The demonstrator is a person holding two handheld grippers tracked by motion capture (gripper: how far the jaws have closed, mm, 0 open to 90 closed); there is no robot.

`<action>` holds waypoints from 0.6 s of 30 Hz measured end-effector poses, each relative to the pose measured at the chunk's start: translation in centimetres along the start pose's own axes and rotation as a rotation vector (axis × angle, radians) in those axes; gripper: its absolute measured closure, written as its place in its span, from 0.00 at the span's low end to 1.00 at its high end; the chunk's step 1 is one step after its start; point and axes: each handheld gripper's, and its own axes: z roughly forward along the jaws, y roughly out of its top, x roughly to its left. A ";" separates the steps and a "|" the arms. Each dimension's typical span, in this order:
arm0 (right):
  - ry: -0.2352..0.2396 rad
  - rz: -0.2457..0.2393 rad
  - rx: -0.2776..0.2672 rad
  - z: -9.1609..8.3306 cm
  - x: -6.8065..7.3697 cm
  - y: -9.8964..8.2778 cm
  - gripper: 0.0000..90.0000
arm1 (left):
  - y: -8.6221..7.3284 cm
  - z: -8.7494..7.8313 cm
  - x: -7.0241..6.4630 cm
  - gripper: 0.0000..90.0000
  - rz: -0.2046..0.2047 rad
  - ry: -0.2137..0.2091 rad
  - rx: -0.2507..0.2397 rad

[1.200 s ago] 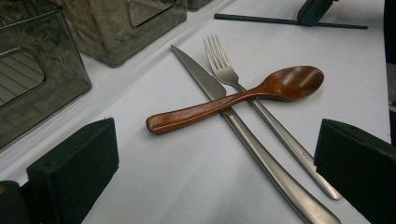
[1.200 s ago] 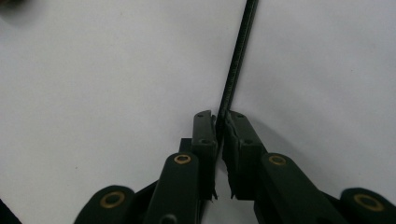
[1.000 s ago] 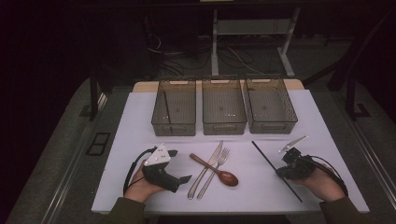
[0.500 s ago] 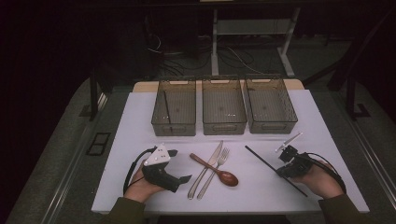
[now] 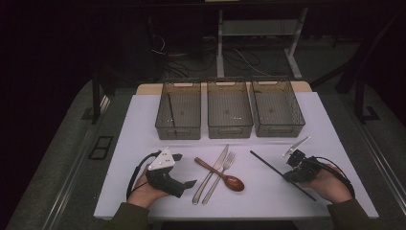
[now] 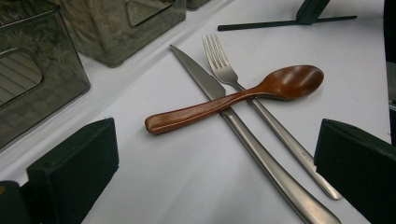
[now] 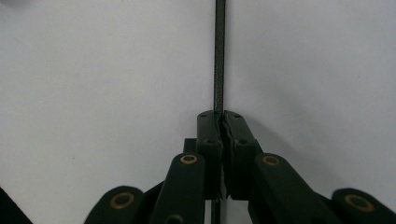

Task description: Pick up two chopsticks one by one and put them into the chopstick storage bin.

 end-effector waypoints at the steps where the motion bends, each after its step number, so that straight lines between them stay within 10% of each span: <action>1: 0.005 0.001 -0.019 -0.1 -0.1 -0.1 0.96 | 0.0 0.0 0.0 0.00 0.000 0.000 0.002; 18: 0.099 0.076 -0.265 -2.6 -1.8 -1.3 0.96 | 0.0 0.0 0.0 0.00 -0.001 0.002 0.002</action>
